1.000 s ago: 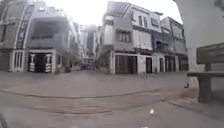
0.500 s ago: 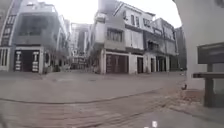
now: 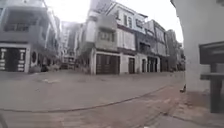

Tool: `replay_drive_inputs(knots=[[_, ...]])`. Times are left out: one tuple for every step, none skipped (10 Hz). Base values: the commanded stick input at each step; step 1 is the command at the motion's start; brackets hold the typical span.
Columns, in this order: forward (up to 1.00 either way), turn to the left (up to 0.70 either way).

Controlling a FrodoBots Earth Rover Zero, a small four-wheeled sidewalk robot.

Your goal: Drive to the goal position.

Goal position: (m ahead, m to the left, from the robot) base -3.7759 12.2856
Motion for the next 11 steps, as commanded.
replay_drive_inputs(knots=[[0.85, -0.20], [0.85, 0.00], [0.85, 0.00], [0.85, 0.00], [0.85, 0.00], [0.85, 0.00], [0.85, 0.00], [0.85, 0.00], [0.85, 0.00], [0.85, 0.19], [0.85, 0.34]])
